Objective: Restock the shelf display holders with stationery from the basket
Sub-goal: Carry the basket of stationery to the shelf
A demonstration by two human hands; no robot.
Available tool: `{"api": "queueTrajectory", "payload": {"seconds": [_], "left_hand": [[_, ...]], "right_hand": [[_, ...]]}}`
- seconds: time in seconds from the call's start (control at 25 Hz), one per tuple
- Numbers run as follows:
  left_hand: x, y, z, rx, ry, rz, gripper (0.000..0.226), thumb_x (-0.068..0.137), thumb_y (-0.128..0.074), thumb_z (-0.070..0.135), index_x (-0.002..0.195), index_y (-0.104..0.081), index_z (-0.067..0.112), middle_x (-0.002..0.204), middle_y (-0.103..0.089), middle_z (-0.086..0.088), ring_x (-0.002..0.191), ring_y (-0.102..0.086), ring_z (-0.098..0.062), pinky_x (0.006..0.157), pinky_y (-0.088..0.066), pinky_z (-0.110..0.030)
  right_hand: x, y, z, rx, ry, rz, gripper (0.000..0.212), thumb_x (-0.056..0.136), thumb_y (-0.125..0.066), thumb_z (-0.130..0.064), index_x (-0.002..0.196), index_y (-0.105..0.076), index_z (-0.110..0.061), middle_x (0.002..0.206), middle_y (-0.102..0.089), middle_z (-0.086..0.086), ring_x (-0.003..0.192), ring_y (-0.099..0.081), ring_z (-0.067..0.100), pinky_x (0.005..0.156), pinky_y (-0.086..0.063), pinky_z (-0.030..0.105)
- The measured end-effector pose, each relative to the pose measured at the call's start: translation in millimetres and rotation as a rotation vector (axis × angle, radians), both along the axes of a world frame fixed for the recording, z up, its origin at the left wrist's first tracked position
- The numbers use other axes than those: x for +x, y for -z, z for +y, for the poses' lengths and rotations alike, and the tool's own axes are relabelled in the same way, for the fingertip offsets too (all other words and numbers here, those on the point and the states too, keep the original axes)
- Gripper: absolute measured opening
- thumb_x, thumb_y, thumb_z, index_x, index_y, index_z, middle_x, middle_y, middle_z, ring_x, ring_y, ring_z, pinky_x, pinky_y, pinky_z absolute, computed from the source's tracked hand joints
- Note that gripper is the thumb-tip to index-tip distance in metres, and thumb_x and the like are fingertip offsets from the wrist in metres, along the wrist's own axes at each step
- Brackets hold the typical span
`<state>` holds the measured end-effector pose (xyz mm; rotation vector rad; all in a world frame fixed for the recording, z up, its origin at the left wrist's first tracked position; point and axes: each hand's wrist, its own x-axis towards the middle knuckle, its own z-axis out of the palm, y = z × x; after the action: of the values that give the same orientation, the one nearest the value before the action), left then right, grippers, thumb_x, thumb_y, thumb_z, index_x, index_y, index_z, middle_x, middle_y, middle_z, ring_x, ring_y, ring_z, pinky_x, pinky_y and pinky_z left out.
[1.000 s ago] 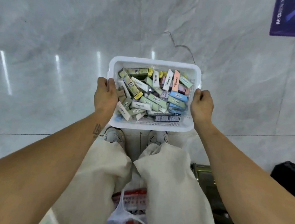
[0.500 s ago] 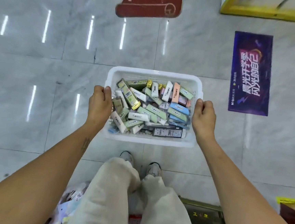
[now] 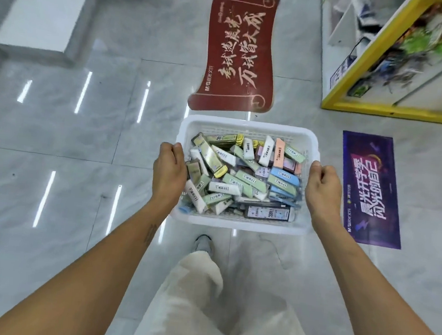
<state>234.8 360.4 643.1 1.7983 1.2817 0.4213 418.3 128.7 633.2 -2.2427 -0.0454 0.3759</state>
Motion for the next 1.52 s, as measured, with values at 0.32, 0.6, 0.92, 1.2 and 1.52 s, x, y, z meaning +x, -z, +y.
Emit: {"api": "queueTrajectory", "payload": {"seconds": [0.32, 0.6, 0.92, 1.2, 1.52], "left_hand": [[147.4, -33.7, 148.2, -0.101, -0.009, -0.054, 0.043, 0.099, -0.048, 0.042, 0.067, -0.047, 0.012, 0.061, -0.052, -0.001, 0.057, -0.05, -0.017, 0.056, -0.043, -0.036], [343.1, -59.3, 269.0, -0.042, -0.013, -0.082, 0.044, 0.099, -0.047, 0.041, 0.064, -0.038, 0.016, 0.054, -0.041, 0.006, 0.046, -0.038, -0.006, 0.049, -0.034, -0.03], [553.4, -75.7, 415.9, -0.015, 0.018, -0.09, 0.043, 0.099, -0.047, 0.039, 0.067, -0.044, 0.009, 0.061, -0.049, -0.004, 0.056, -0.047, -0.017, 0.054, -0.041, -0.035], [748.8, -78.7, 564.8, -0.001, 0.142, -0.124, 0.044, 0.101, -0.048, 0.033, 0.06, -0.039, 0.019, 0.053, -0.042, 0.005, 0.043, -0.039, -0.003, 0.044, -0.032, -0.023], [974.1, -76.2, 712.3, -0.018, 0.215, -0.103, 0.042, 0.101, -0.047, 0.036, 0.065, -0.047, 0.014, 0.057, -0.049, 0.004, 0.048, -0.043, -0.004, 0.051, -0.035, -0.032]], "right_hand": [[146.2, -39.8, 131.1, 0.058, 0.037, -0.001, 0.041, 0.104, -0.043, -0.043, 0.079, -0.047, -0.012, 0.07, -0.05, 0.0, 0.063, -0.045, 0.011, 0.055, -0.034, 0.032], [338.0, -66.3, 254.6, 0.12, 0.012, -0.025, 0.041, 0.105, -0.042, -0.043, 0.078, -0.047, -0.013, 0.067, -0.048, 0.001, 0.06, -0.043, 0.012, 0.052, -0.032, 0.033], [541.8, -89.9, 393.9, 0.088, 0.047, -0.041, 0.038, 0.104, -0.042, -0.043, 0.073, -0.045, -0.021, 0.072, -0.052, -0.001, 0.065, -0.047, 0.01, 0.054, -0.032, 0.031], [709.9, -87.5, 528.5, 0.081, 0.161, -0.043, 0.042, 0.104, -0.041, -0.045, 0.085, -0.053, -0.009, 0.077, -0.057, 0.007, 0.075, -0.054, 0.025, 0.066, -0.04, 0.036], [907.9, -93.8, 666.6, 0.102, 0.254, -0.054, 0.037, 0.104, -0.043, -0.042, 0.075, -0.047, -0.018, 0.075, -0.053, 0.001, 0.065, -0.047, 0.012, 0.054, -0.034, 0.031]]}}
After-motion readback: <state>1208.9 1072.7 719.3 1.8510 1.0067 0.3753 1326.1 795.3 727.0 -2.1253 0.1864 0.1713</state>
